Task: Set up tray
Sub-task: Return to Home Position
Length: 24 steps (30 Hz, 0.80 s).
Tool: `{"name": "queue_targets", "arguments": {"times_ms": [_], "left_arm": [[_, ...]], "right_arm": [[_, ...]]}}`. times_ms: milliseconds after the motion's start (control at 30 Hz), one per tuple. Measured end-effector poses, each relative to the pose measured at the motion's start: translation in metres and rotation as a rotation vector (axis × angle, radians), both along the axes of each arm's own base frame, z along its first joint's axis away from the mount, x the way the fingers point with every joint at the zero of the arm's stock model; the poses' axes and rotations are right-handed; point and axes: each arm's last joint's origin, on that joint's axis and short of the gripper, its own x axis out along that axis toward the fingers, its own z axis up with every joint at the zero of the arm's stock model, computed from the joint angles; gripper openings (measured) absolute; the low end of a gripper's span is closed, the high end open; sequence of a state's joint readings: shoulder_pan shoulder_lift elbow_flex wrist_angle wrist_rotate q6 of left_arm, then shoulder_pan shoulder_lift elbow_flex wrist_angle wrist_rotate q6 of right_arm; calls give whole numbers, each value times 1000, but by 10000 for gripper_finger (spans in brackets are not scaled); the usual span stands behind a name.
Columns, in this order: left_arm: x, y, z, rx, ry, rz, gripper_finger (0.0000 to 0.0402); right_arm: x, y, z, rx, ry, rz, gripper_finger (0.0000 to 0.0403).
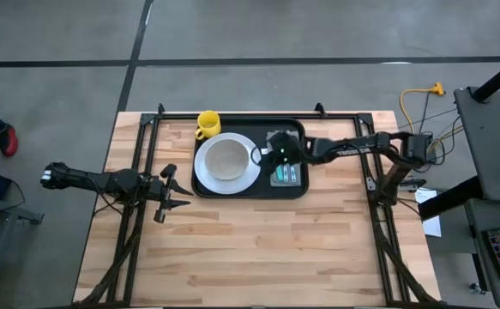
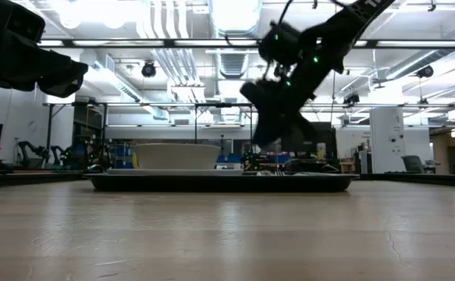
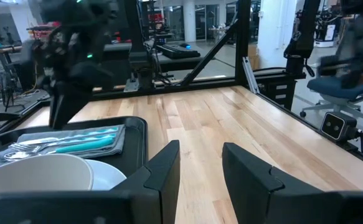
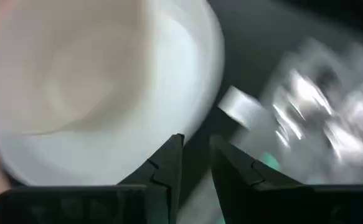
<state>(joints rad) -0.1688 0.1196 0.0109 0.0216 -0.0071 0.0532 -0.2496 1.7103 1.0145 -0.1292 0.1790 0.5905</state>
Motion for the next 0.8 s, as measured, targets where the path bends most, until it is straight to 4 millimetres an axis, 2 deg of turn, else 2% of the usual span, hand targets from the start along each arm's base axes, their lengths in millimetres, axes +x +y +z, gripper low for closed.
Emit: {"name": "queue_targets", "arguments": {"times_ms": [200, 300, 433, 533, 667, 800], "left_arm": [[0, 0, 0, 0, 0, 0, 102], [0, 0, 0, 0, 0, 0, 102], [0, 0, 0, 0, 0, 0, 102], [0, 0, 0, 0, 0, 0, 102], [0, 0, 0, 0, 0, 0, 102], [0, 0, 0, 0, 0, 0, 102]], "right_arm": [[26, 61, 19, -319, -137, 386, 68], [32, 92, 26, -454, -184, 552, 71], [32, 121, 30, -552, -210, 686, 77], [30, 128, 37, -548, -253, 689, 80], [25, 127, 53, -505, -320, 633, 76], [22, 128, 59, -443, -354, 596, 70]]}}
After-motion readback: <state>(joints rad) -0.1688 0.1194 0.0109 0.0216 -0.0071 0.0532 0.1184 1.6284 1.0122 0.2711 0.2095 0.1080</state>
